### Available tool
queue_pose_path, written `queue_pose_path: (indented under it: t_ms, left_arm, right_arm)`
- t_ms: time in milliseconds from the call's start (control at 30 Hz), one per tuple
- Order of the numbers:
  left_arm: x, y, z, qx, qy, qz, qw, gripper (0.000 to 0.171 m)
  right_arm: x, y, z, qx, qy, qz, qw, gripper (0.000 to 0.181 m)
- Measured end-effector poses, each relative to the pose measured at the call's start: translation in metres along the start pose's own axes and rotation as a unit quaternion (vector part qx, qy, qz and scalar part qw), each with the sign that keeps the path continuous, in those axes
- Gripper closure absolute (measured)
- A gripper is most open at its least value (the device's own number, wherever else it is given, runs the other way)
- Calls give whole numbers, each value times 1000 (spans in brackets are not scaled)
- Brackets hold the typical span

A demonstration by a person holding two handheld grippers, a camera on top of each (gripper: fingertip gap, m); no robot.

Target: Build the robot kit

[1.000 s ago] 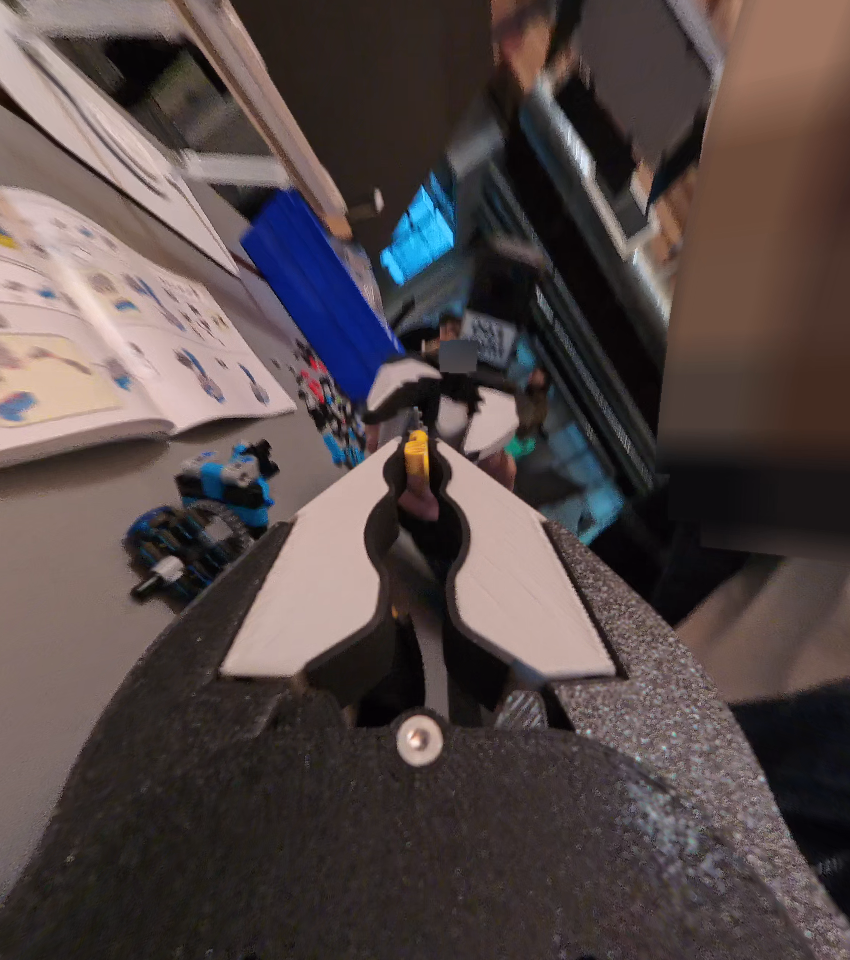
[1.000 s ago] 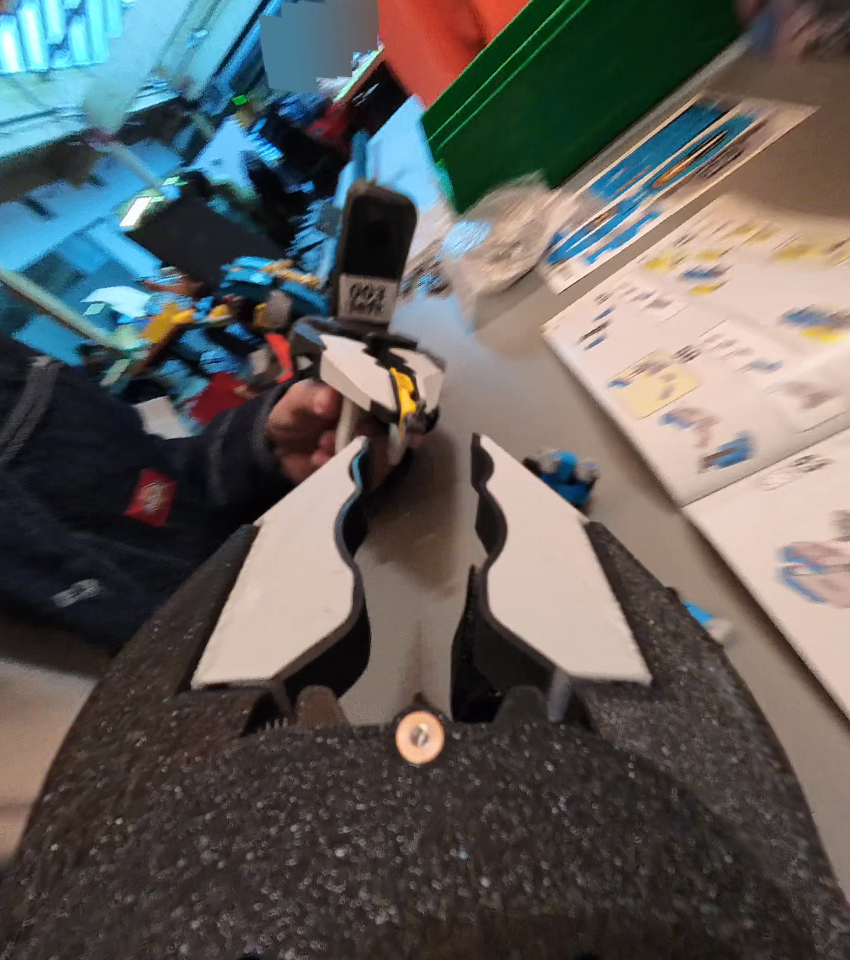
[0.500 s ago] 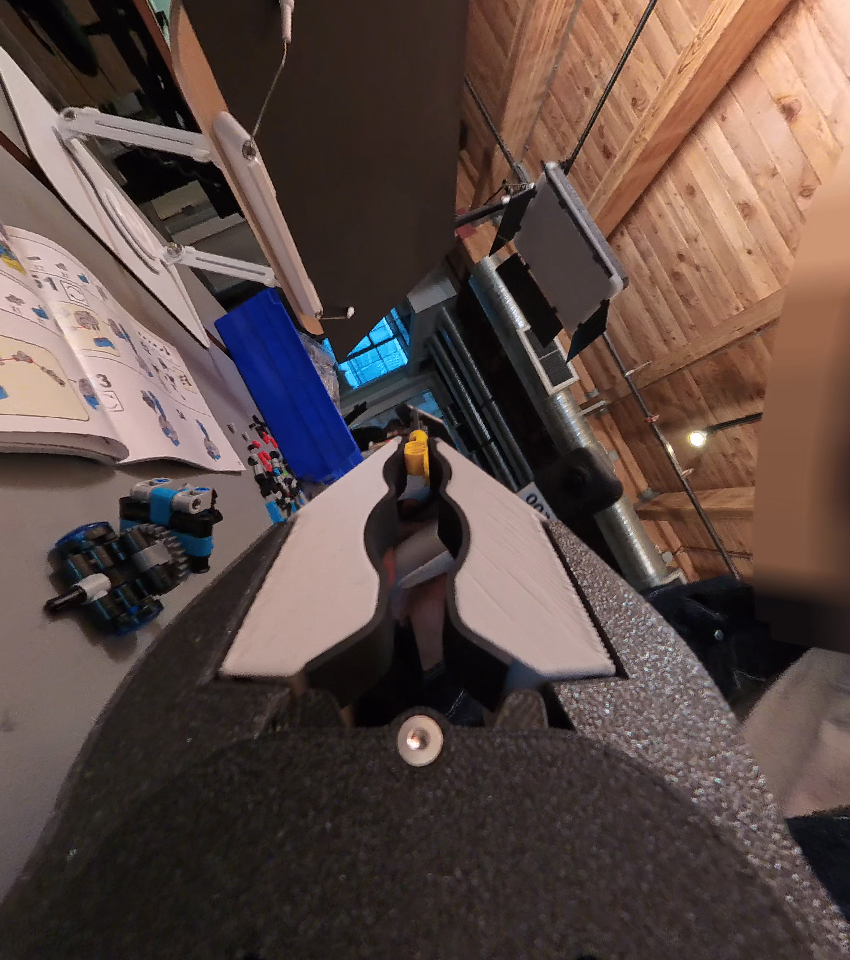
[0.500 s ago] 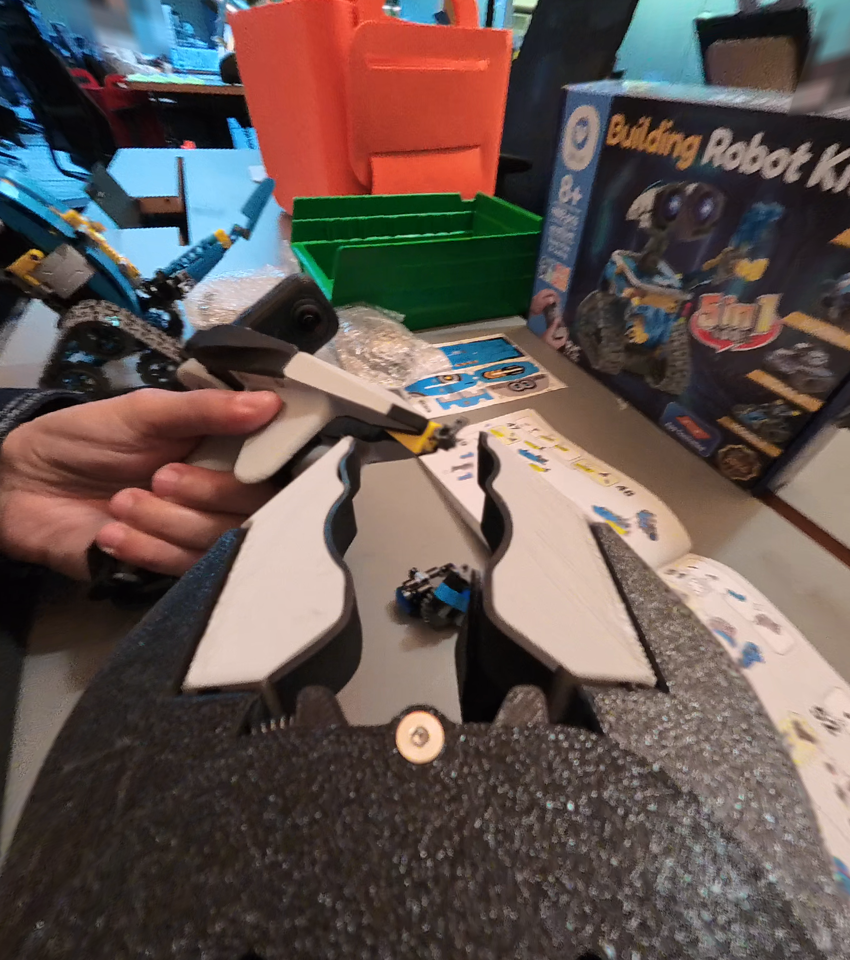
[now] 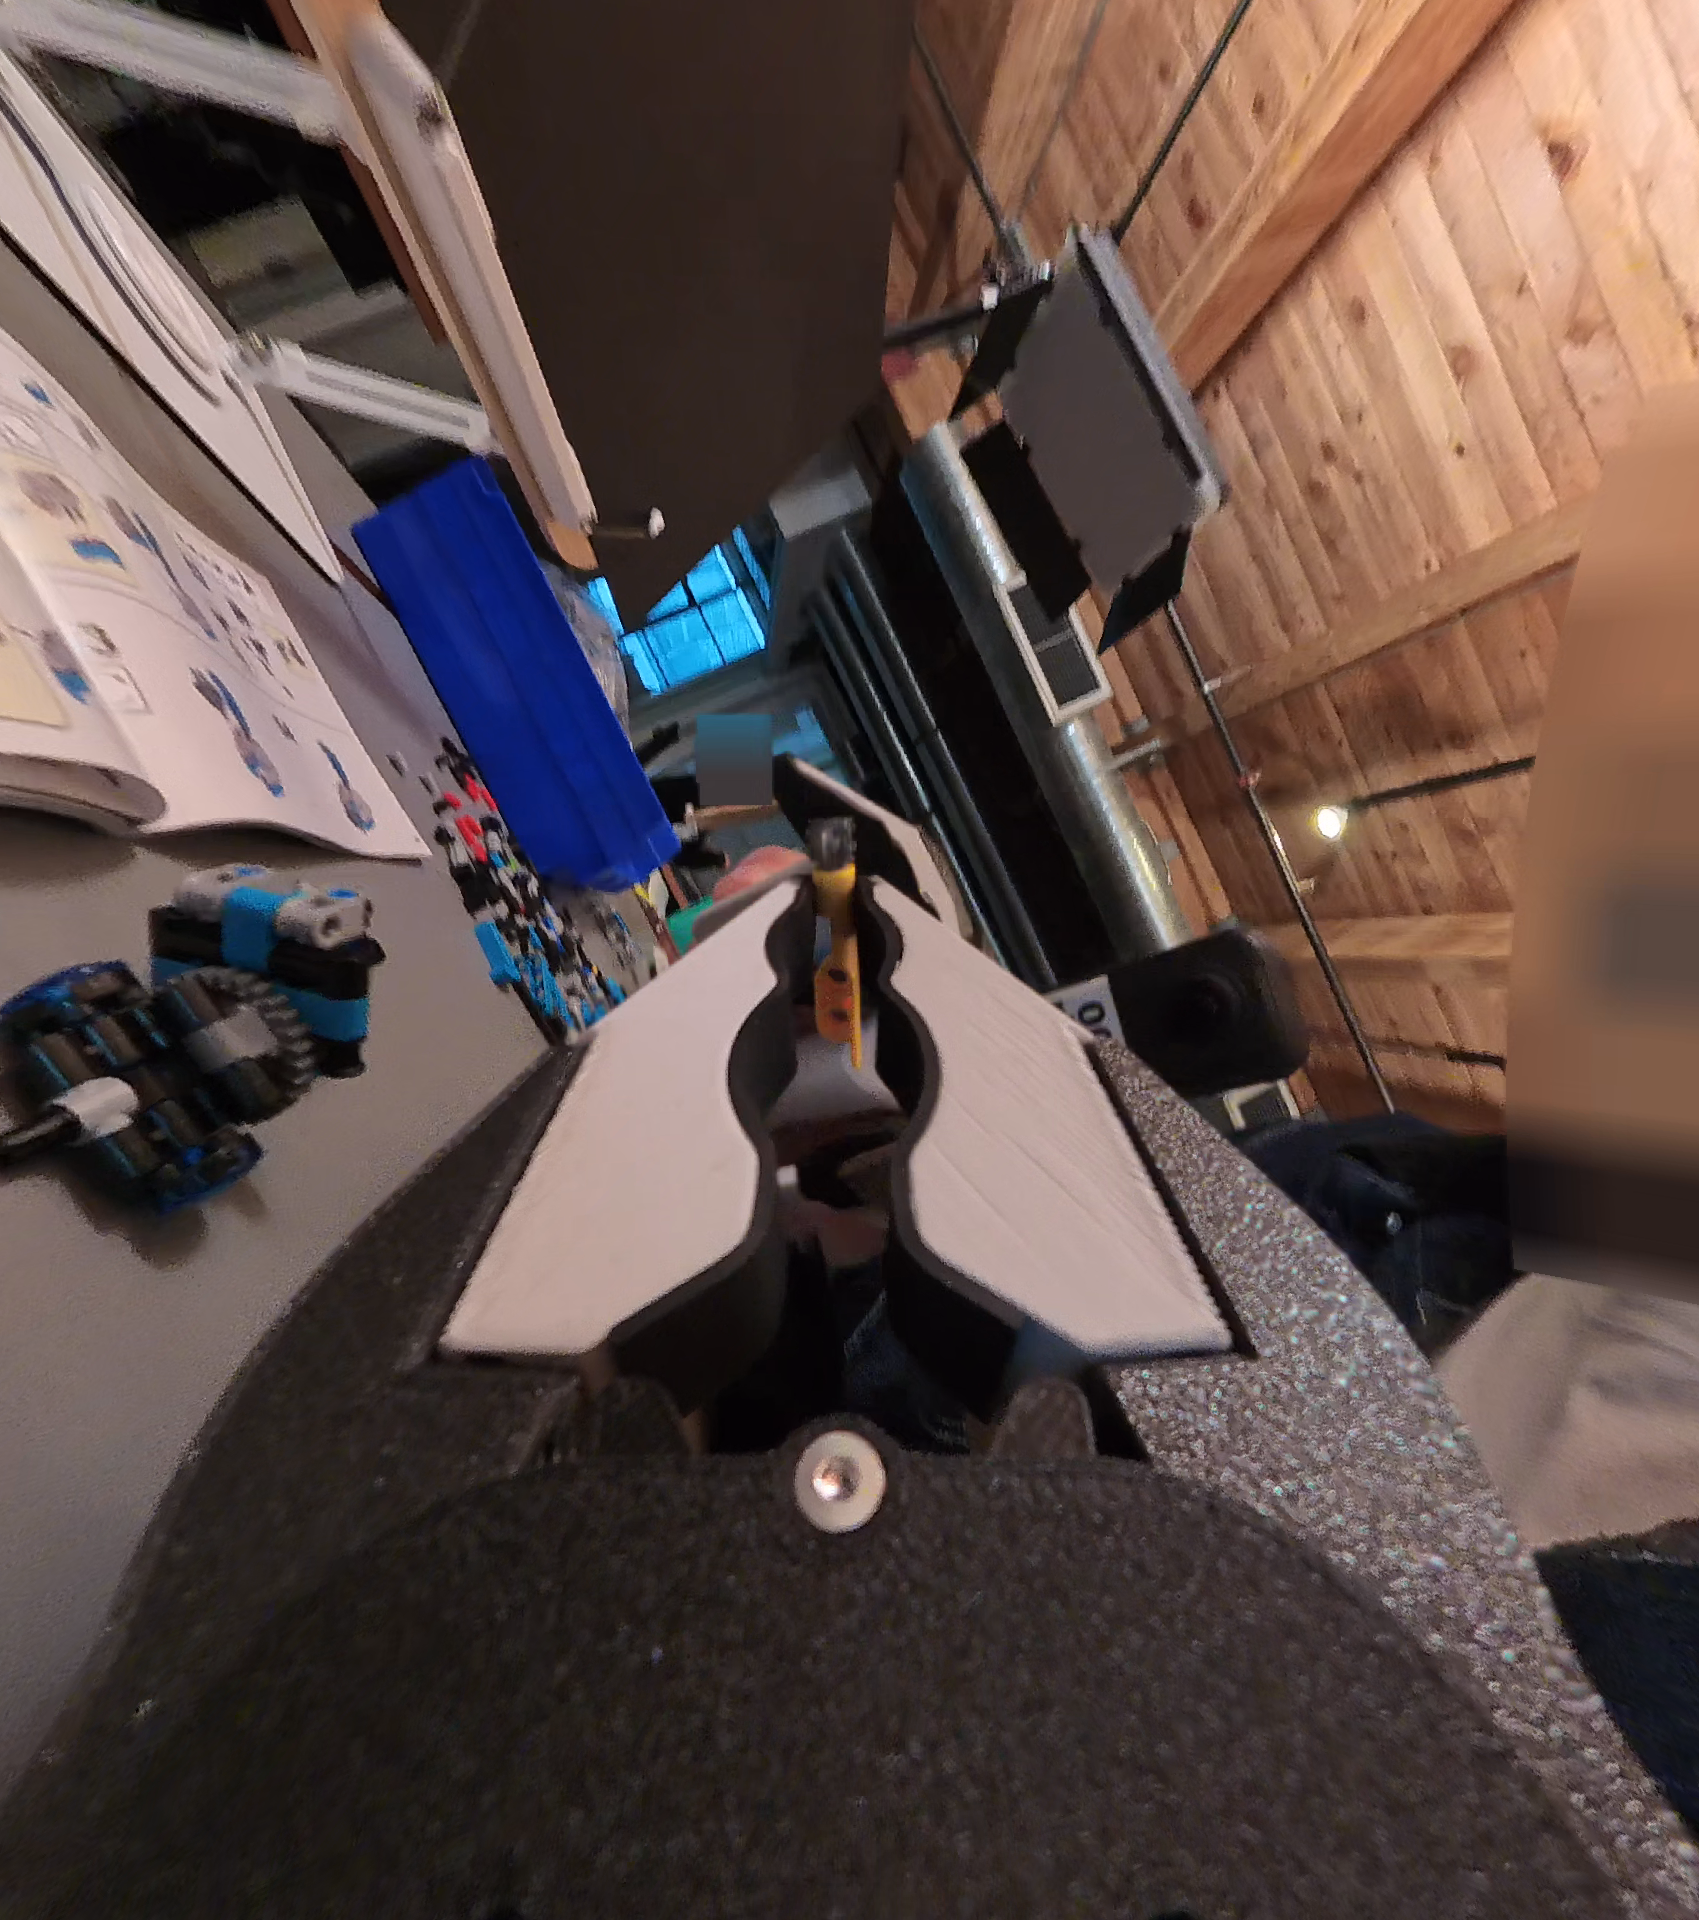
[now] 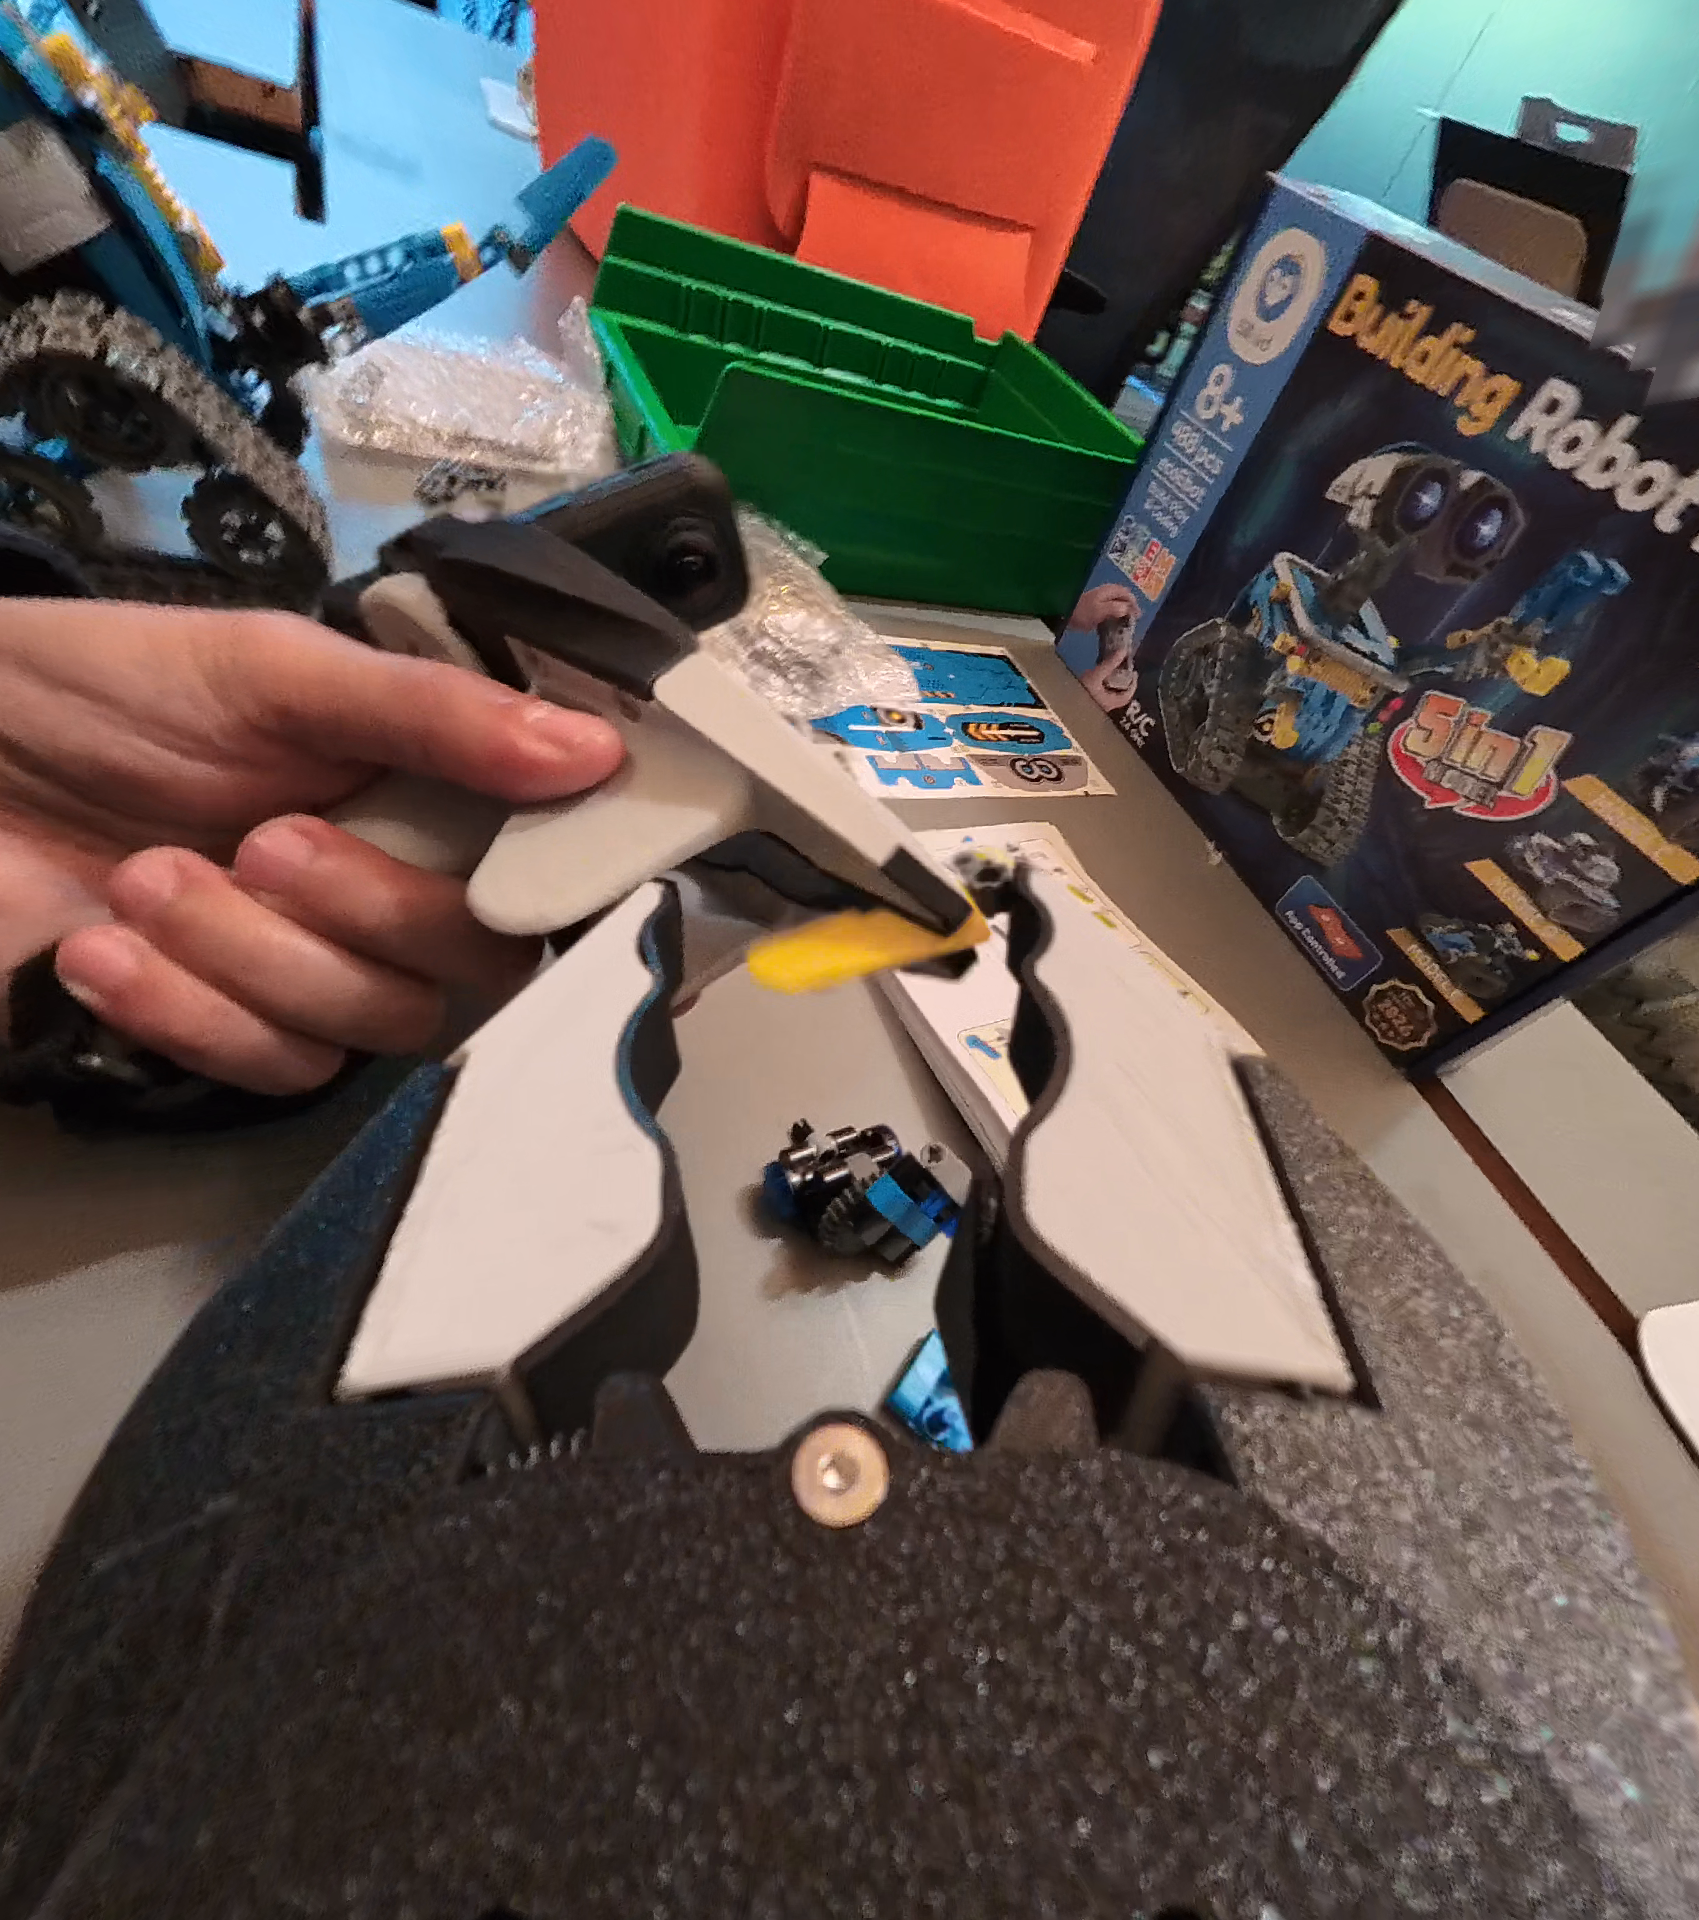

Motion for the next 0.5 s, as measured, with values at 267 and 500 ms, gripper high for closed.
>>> queue_pose_path:
  t_ms: [267,500]
  left_arm:
    - [-4,0,-4,133,-35,2,990,165]
    - [-7,6,-11,243,-64,22,968,166]
  right_arm:
    - [-7,20,-7,20,70,95,993,120]
    - [3,26,-12,100,153,179,967,108]
Point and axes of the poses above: each gripper's, where its closed fingertips meet, y back along the fingers, z out of its top, x = y × z across the jaws, the point moved 8 cm from there along y, back along the fingers, and after that the axes turned 13 degrees about -y, right-handed, at the moved point
